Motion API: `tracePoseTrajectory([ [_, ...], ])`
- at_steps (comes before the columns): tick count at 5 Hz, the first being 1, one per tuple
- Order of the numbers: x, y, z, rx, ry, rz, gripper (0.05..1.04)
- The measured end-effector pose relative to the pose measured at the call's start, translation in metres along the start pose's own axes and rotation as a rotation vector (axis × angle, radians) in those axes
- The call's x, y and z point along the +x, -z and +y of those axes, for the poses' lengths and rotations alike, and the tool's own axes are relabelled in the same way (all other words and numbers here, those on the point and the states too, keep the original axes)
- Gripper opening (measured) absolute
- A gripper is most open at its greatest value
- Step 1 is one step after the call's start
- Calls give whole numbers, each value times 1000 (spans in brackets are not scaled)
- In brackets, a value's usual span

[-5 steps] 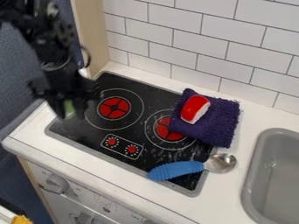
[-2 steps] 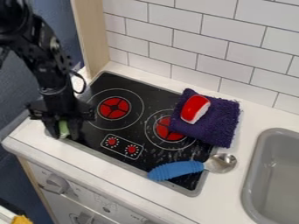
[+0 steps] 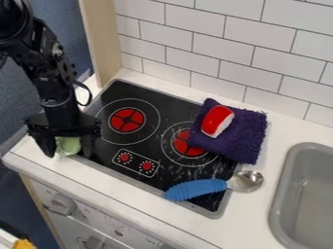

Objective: Moved the green object to the bottom left of the burner

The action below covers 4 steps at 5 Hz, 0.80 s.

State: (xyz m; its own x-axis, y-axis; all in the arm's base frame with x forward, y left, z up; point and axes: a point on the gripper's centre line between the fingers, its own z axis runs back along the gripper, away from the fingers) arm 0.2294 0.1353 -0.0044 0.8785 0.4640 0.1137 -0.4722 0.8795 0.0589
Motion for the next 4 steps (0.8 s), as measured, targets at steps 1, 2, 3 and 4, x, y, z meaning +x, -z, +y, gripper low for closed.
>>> tracePoseTrajectory([
  [1,3,-11,1,0,-11,-26,1008],
  [2,8,-30,-1,-21,-24,-76,1001],
  [3,11,-54,0,-58,-48,-121,1001],
  [4,18,-76,-2,-83,-38,-170,1001],
])
